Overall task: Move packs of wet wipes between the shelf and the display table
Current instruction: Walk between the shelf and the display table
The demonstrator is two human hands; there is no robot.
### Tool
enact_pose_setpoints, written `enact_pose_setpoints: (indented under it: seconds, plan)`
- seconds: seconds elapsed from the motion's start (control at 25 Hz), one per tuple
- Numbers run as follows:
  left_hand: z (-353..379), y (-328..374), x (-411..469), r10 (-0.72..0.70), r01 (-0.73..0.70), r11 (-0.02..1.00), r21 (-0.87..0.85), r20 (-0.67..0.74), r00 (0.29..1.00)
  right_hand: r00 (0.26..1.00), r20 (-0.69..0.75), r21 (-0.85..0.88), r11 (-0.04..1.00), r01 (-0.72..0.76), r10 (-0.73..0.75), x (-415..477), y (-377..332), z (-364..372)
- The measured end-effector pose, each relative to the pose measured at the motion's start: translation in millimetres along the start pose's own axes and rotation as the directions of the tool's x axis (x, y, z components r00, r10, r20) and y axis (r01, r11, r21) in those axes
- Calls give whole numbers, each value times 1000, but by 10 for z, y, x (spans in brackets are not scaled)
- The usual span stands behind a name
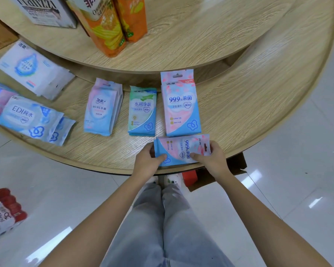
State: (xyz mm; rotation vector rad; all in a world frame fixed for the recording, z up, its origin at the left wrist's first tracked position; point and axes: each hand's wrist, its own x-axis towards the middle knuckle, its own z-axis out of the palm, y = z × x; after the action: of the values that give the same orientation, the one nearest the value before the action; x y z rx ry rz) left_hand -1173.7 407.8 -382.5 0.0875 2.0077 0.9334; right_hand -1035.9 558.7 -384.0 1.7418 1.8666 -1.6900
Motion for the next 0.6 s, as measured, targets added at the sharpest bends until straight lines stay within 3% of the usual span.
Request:
enact_pose_setpoints:
  seconds: [0.24, 0.4, 0.48, 0.6]
  plan:
    - [-54, -52, 6, 71, -75, 968, 238, 24, 997, 998, 60, 8, 1000, -6, 5, 18, -57, -71]
    - [-284, 23, -33, 152, -133, 936, 325, -33, 988, 994, -82, 66, 995, -72, 77, -156, -36, -337]
    - [-426, 41, -162, 130, -170, 916, 364, 131, 983, 994, -45, 95, 991, -90, 95, -433, -34, -449]
    - [-566, -50, -425, 30, -247, 854, 458, 431, 902, 995, 37, 81, 992, -93, 90, -1000, 58, -435]
